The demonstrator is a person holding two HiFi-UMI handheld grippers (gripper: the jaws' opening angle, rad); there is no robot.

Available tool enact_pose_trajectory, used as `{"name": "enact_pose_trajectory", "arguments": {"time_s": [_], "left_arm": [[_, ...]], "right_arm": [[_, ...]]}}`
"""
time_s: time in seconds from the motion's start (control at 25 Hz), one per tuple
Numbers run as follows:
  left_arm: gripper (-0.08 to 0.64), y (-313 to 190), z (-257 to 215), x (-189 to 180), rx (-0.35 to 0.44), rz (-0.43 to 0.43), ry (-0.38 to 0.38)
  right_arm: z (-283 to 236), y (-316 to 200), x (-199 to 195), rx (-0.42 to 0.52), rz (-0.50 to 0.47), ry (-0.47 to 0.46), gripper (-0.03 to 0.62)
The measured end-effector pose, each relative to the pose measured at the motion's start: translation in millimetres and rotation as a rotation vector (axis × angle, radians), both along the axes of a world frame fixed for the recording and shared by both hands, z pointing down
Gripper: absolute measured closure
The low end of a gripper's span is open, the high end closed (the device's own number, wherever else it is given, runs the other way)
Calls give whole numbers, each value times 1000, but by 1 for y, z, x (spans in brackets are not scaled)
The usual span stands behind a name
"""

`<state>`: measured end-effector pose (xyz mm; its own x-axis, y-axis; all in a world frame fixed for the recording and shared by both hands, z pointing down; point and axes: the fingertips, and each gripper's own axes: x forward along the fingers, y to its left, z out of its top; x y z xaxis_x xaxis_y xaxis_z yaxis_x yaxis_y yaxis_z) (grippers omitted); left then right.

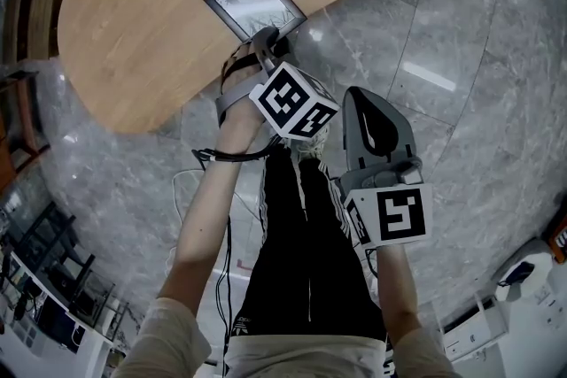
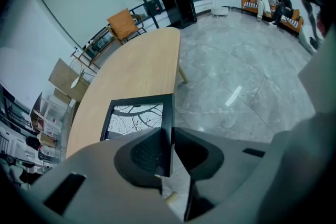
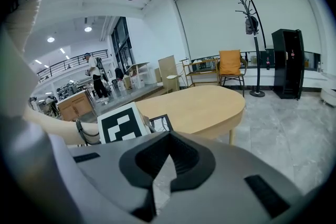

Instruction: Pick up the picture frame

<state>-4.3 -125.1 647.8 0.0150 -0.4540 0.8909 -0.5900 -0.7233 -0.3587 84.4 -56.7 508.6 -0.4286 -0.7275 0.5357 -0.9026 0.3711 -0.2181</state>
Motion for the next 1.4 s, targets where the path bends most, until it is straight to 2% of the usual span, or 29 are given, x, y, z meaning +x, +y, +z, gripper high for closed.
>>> {"name": "enact_pose_trajectory", "arguments": {"time_s": [0.44, 1.0, 1.16, 1.4], "left_arm": [[479, 6, -1, 2, -7, 5, 0], [480, 32, 0, 6, -60, 66, 1], [480, 35, 1, 3, -53, 75, -23], [480, 36, -3, 9, -67, 69, 2]], "right_arm": [[-3, 5, 3, 7, 9, 10, 588], [-11, 9, 6, 21, 27, 20, 588], [-13, 11, 7, 22, 35, 19, 588], [-18, 14, 12, 24, 50, 19, 588]]}}
